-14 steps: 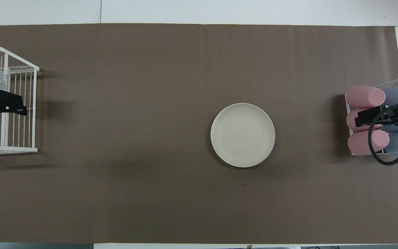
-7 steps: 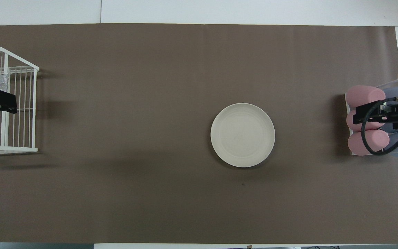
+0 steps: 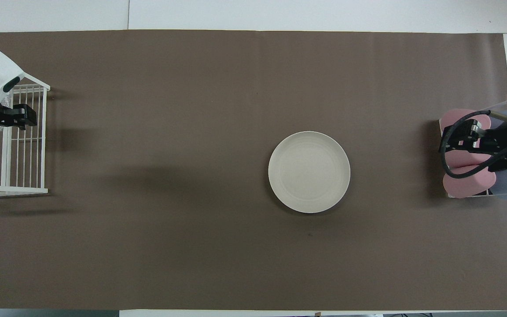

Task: Wipe plate with sponge
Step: 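Reach the right gripper to the plate rim and grasp it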

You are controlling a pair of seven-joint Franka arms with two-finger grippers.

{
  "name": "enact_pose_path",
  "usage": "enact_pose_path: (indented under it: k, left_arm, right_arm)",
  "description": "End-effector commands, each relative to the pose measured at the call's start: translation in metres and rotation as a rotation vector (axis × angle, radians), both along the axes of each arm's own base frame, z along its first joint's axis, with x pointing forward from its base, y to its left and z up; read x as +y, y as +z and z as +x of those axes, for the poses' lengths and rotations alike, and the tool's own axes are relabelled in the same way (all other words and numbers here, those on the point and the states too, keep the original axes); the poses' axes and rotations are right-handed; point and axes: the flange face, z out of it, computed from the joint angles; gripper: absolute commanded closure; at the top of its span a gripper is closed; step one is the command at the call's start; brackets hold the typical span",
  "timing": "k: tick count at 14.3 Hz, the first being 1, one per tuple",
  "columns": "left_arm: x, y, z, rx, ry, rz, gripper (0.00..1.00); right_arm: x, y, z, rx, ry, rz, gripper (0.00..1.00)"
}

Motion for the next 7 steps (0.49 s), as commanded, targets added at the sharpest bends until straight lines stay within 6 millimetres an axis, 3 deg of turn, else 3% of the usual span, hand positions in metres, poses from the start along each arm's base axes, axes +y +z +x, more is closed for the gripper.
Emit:
enact_pose_path:
  k: [1, 4, 7]
  left_arm:
    - [-0.005, -0.032, 0.018, -0.012, -0.025, 0.105, 0.0]
    - [-0.003, -0.052, 0.031, -0.02, -0.078, 0.175, 0.0]
    - [0.003, -0.081, 0.035, -0.054, -0.058, 0.245, 0.0]
  right_arm:
    - [0.022, -0.003, -0.006, 0.013, -0.11, -0.018, 0.0]
    - [0.034, -0.002, -0.008, 0.005, -0.308, -0.029, 0.0]
    - [0.031, -0.007, -0.01, 0.016, -0.4, -0.035, 0.0]
